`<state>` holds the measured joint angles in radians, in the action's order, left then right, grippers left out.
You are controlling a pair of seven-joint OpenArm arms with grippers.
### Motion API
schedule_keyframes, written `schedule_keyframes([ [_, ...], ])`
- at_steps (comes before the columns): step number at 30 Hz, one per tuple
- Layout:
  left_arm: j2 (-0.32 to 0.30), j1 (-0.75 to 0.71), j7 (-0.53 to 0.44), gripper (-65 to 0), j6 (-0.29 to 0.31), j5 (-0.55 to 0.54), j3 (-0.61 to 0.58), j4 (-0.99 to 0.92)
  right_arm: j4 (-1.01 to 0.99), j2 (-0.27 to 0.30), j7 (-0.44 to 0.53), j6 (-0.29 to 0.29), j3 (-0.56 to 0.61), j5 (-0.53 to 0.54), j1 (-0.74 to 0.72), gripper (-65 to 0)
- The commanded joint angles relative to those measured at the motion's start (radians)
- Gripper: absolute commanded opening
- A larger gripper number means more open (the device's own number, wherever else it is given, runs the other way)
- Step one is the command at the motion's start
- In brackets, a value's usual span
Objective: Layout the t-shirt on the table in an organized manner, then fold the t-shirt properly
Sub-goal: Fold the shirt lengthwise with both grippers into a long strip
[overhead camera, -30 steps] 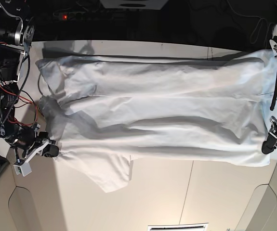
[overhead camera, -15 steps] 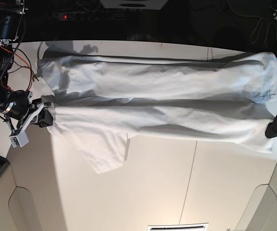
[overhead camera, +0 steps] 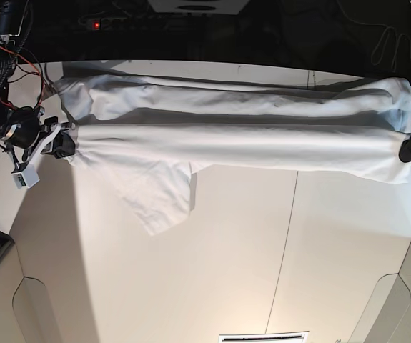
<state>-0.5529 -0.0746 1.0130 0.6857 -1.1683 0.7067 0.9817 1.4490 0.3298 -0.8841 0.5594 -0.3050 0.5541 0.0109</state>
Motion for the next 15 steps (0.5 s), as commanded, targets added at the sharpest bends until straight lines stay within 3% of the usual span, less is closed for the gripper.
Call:
schedule_keyframes([
  [1, -0.022, 0.007, -0.025, -65.0, 0.012, -0.016, 0.009, 0.018, 0.016, 0.016, 0.012, -0.013, -0.012, -0.016, -0.010, -65.0],
  [4, -0.011, 0.007, -0.025, -62.3, 0.012, -0.017, 0.009, 0.018, 0.016, 0.016, 0.011, -0.013, -0.012, -0.023, -0.007, -65.0],
  [5, -0.010, 0.007, -0.025, -53.8, 0.012, -0.017, 0.009, 0.018, 0.016, 0.016, 0.011, -0.013, -0.012, -0.023, -0.007, -61.8],
  [7, -0.010, 0.008, -0.025, -40.9, 0.012, -0.017, 0.009, 0.018, 0.016, 0.017, 0.012, -0.013, -0.012, -0.023, -0.008, -44.5],
  [8, -0.010, 0.008, -0.025, -38.1, 0.012, -0.017, 0.009, 0.018, 0.016, 0.017, 0.012, -0.013, -0.012, -0.024, -0.008, -39.7],
  [15, -0.025, 0.008, -0.048, -37.6, 0.012, -0.017, 0.010, 0.022, 0.039, 0.025, 0.013, -0.013, -0.058, -0.034, -0.029, -38.5],
])
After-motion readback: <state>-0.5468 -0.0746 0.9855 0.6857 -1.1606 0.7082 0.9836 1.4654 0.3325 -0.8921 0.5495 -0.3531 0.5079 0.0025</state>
